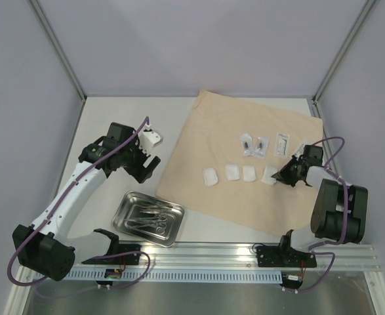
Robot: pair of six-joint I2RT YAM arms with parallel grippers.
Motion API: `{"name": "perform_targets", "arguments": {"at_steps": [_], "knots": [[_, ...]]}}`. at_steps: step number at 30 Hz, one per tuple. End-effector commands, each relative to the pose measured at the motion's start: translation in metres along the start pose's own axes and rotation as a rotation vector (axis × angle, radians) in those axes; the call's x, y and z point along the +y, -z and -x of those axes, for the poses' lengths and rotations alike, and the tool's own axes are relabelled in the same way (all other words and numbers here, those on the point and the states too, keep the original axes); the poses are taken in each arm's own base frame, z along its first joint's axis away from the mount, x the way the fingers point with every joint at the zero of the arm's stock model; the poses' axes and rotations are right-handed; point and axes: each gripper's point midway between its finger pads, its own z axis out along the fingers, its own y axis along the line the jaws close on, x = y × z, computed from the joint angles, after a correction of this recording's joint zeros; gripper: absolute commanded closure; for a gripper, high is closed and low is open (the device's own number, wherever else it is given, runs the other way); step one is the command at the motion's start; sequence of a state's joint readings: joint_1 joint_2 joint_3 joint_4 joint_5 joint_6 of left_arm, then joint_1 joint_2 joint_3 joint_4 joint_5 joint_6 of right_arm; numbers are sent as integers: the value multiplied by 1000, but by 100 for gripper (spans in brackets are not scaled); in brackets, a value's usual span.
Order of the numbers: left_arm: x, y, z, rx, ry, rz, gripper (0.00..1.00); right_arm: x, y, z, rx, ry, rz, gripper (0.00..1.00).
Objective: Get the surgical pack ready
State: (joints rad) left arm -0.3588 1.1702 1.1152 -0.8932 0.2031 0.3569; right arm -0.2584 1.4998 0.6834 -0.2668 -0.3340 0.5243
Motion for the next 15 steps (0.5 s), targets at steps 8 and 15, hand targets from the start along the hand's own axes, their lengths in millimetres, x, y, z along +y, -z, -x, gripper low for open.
{"name": "perform_targets", "arguments": {"at_steps": [8,15], "knots": [[32,15,-8,48,-23,196,6,75,60,21,-137,235,74,100],[57,34,-39,152,36,345,5,162,103,-29,-91,573,291,100]]}}
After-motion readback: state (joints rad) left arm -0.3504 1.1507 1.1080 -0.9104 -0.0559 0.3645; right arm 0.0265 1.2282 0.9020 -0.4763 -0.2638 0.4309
